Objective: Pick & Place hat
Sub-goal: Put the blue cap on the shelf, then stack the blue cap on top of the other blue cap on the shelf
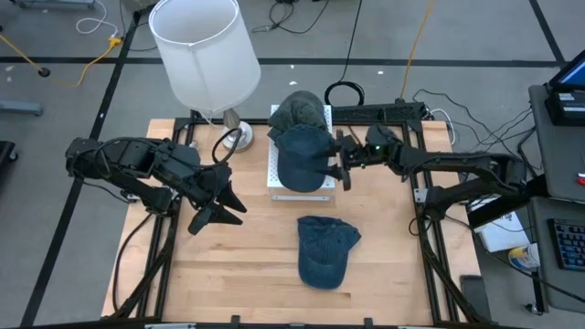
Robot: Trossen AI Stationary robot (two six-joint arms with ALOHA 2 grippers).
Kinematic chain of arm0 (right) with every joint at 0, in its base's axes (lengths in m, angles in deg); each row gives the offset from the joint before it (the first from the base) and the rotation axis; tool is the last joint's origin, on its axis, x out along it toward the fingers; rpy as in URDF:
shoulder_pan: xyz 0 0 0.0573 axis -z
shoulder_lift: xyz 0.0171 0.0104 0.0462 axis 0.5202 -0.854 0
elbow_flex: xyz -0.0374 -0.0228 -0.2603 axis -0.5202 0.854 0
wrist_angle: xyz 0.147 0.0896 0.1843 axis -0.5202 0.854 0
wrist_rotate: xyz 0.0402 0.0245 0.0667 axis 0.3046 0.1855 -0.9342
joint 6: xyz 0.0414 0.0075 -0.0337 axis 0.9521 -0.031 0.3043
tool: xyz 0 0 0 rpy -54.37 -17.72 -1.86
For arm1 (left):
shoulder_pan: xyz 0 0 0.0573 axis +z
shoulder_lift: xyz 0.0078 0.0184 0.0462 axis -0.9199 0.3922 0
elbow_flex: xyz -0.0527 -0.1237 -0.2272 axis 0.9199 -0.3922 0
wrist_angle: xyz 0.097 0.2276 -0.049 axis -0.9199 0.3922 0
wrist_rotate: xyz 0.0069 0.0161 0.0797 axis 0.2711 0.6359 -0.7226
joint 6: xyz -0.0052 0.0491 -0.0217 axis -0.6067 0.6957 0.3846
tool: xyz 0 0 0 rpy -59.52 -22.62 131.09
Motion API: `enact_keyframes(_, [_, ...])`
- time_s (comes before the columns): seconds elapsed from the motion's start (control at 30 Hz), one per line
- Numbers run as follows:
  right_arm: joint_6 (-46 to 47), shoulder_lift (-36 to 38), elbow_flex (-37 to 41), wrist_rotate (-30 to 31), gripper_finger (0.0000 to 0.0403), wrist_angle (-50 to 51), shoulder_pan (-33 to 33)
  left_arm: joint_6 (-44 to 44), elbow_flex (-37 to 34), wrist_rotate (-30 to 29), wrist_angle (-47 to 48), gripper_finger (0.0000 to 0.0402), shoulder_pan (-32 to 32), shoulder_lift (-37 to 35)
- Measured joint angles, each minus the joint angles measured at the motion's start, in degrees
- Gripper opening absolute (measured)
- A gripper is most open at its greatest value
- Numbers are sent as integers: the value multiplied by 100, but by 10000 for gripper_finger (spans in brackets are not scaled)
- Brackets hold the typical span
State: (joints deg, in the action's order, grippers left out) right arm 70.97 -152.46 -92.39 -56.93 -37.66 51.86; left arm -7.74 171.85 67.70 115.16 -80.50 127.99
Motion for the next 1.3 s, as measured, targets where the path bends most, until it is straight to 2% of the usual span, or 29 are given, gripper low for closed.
enact_keyframes(0.1, [-6, -343, 4, 75, 221, -282, -50, -10, 0, 0, 2, 184, 0, 0])
enact_keyframes(0.27, [131, -780, 4, 603, 221, -378, -35, -51, 0, 2, 1, 184, 0, 0])
enact_keyframes(0.63, [103, -1144, 0, 582, 221, -378, -35, -7, 0, 7, 2, 184, 0, 0])
enact_keyframes(0.87, [-6, -820, 4, 573, 221, -966, -37, -2, 0, 13, 7, 184, 0, 2])
enact_keyframes(1.07, [-14, -479, 4, 578, 221, -912, -66, 100, 0, 26, 9, 184, 0, 0])
enact_keyframes(1.3, [970, 117, 4, 571, 221, -516, -254, 501, 0, 4, 13, 184, 0, 0])
